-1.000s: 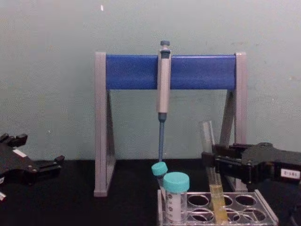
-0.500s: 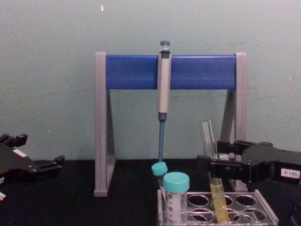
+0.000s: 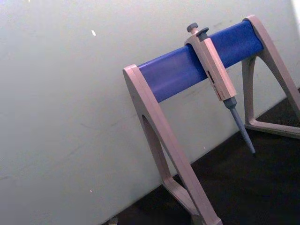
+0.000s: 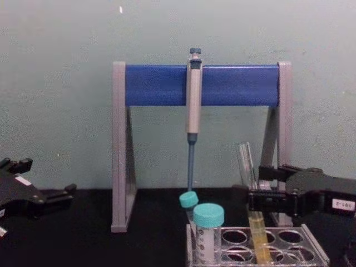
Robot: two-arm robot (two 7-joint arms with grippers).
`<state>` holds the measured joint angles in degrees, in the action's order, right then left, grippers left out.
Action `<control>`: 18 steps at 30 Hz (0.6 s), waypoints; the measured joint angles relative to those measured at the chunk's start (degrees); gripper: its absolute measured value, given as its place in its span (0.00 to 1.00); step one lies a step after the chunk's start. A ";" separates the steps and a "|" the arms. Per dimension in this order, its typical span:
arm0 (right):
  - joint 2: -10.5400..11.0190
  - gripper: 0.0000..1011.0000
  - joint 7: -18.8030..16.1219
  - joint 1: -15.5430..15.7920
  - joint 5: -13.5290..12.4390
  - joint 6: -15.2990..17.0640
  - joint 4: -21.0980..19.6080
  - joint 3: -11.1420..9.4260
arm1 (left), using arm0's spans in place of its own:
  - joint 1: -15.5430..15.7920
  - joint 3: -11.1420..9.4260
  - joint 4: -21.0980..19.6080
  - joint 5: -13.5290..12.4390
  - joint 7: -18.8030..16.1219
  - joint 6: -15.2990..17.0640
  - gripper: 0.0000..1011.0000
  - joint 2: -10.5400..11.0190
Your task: Pick up the test tube from the test tube rack, shake it, then place it back into the test tube rack.
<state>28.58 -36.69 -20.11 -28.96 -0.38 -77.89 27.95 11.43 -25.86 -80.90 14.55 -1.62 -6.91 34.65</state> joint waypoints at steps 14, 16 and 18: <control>0.47 0.99 0.78 3.68 -3.61 -6.22 -5.13 -4.39 | 0.00 0.00 0.00 0.00 0.00 0.00 0.99 0.00; 0.24 0.99 2.20 4.59 -3.95 -6.90 -6.23 -5.55 | 0.00 0.00 0.00 0.00 0.00 0.00 0.99 0.00; -0.34 0.99 5.83 6.07 -3.75 -7.76 -7.97 -7.27 | 0.00 0.00 0.00 0.00 0.00 0.00 0.99 0.00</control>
<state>28.24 -30.86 -14.04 -32.71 -8.14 -85.87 20.68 11.43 -25.86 -80.90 14.54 -1.62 -6.91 34.65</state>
